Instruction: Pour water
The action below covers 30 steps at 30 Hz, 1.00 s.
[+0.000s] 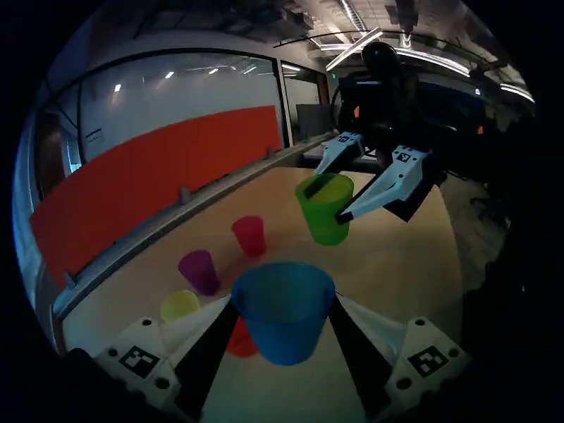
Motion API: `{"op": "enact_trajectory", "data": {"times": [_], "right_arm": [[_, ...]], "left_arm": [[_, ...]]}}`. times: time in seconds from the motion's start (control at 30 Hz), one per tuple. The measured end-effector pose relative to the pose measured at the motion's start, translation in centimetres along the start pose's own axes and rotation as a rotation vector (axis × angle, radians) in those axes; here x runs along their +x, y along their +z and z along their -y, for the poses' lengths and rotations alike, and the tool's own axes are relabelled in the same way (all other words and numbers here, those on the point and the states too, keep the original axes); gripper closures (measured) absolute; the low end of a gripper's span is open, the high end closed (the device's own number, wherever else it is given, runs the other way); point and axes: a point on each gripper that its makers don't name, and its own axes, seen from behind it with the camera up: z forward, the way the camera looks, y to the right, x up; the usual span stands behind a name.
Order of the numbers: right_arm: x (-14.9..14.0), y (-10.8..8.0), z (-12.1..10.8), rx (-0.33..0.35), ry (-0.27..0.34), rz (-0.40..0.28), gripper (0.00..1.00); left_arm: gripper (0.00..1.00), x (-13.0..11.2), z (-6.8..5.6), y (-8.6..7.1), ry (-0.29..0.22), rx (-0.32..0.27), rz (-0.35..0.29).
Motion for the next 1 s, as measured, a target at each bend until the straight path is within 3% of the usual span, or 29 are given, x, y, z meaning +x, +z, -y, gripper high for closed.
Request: {"op": "enact_trajectory", "data": {"times": [0.4,1.0], "right_arm": [[-2.6,1.2,0.4,0.025,0.005,0.061,0.1],[-6.1,3.0,0.8,0.04,0.024,0.115,0.1]], "left_arm": [[0.13,-2.9,-1.8,1.3,0.025,-0.072,0.074],[0.14,-7.0,-3.3,2.8,0.004,-0.117,0.131]]}}
